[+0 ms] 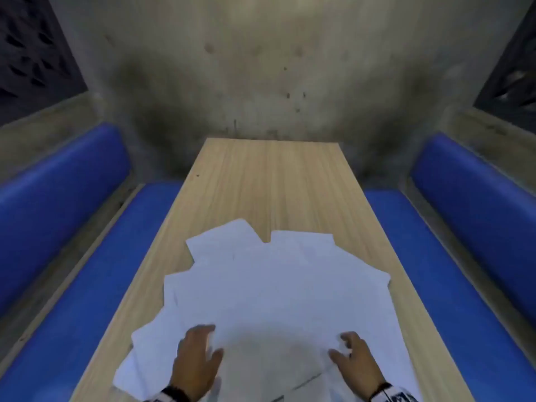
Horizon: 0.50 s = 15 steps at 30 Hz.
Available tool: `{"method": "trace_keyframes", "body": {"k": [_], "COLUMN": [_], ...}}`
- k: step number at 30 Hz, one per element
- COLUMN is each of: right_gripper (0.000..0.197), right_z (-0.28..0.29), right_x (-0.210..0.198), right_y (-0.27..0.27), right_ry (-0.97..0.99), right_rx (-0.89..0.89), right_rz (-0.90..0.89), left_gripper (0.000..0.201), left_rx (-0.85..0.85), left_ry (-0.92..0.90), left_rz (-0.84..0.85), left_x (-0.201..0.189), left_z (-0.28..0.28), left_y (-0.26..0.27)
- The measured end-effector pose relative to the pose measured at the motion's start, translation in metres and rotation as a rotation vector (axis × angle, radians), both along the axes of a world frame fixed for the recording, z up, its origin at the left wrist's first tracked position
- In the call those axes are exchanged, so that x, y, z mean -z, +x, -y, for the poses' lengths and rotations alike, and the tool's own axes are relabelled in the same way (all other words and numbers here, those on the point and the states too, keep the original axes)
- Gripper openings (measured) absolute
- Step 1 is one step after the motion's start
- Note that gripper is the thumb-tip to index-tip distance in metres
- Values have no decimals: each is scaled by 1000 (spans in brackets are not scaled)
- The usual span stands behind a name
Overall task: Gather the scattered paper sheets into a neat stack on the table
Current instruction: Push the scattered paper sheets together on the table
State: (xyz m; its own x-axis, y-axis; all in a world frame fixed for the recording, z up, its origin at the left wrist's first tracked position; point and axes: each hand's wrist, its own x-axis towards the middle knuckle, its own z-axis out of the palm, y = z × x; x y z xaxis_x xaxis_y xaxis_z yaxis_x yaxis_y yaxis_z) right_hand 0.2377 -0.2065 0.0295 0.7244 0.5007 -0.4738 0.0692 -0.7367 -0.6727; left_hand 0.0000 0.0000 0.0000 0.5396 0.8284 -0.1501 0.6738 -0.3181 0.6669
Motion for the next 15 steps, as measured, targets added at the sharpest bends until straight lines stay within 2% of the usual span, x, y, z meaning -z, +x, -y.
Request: {"method": "trace_keyframes", "body": {"k": [2,4,5,8,10,13,15], "right_gripper": [56,69,73,78,75,73,73], "right_z": [-9,-16,-18,-20,-21,-20,-18], "right_x": [8,10,14,19,22,24,28], "right_y": [6,7,6,0,-3,-2,4], "right_ry": [-46,-89,-119,-190,-237,-277,-254], "right_rx": [57,101,108,103,64,40,83], "right_rz": [-24,-3,21,62,86,106,89], "left_gripper": [69,79,83,96,108,118,104], "left_rx": [-78,-121,-68,227,357,389,409], "left_ry": [-59,-90,-48,146,160,141,187], "left_rz": [-142,-222,-263,-453,-570,-663,-683], "left_x": [3,-1,0,3,7,7,2], "left_z": [-10,-13,-12,-11,-21,-32,-37], "left_y": [10,19,25,41,54,75,86]}}
